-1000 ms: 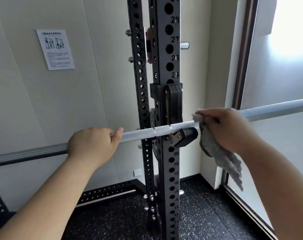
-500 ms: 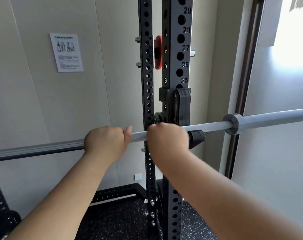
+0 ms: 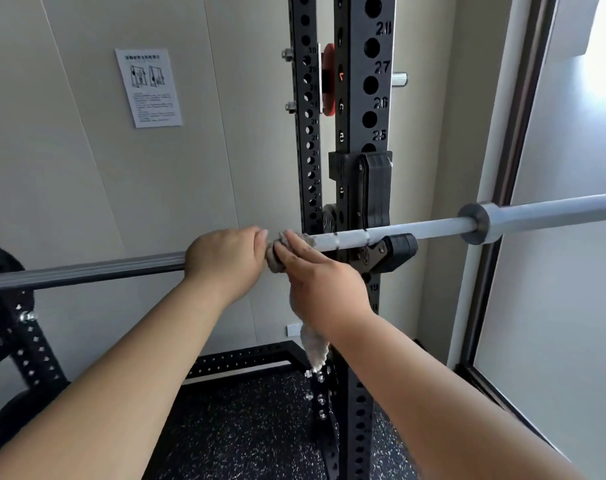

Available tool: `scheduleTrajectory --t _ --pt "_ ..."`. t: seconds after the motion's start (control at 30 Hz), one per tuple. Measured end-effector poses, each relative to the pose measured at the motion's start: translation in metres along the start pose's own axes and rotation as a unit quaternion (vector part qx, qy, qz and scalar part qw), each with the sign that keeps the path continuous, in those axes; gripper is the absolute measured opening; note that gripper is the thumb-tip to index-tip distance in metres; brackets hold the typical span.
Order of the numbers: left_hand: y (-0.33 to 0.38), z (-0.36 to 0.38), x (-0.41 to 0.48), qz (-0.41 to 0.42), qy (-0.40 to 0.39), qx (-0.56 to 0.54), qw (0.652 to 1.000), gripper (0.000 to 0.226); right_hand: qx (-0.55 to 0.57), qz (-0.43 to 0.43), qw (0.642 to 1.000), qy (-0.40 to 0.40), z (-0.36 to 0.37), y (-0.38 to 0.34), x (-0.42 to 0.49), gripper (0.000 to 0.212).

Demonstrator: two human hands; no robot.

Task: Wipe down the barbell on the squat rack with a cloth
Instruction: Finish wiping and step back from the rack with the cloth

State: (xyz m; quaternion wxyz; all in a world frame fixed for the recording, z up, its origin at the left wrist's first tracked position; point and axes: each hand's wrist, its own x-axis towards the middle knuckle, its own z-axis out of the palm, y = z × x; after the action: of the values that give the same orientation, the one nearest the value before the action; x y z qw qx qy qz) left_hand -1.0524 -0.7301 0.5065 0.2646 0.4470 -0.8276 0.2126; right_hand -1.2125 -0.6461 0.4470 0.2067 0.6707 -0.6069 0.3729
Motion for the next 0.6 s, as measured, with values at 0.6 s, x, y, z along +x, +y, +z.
scheduleTrajectory --t 0.6 --pt "-0.132 -0.014 -0.116 0.006 0.109 -0.074 0.991 0.049 0.149 0.005 0.987 -0.052 0.025 -0.139 0.001 0.053"
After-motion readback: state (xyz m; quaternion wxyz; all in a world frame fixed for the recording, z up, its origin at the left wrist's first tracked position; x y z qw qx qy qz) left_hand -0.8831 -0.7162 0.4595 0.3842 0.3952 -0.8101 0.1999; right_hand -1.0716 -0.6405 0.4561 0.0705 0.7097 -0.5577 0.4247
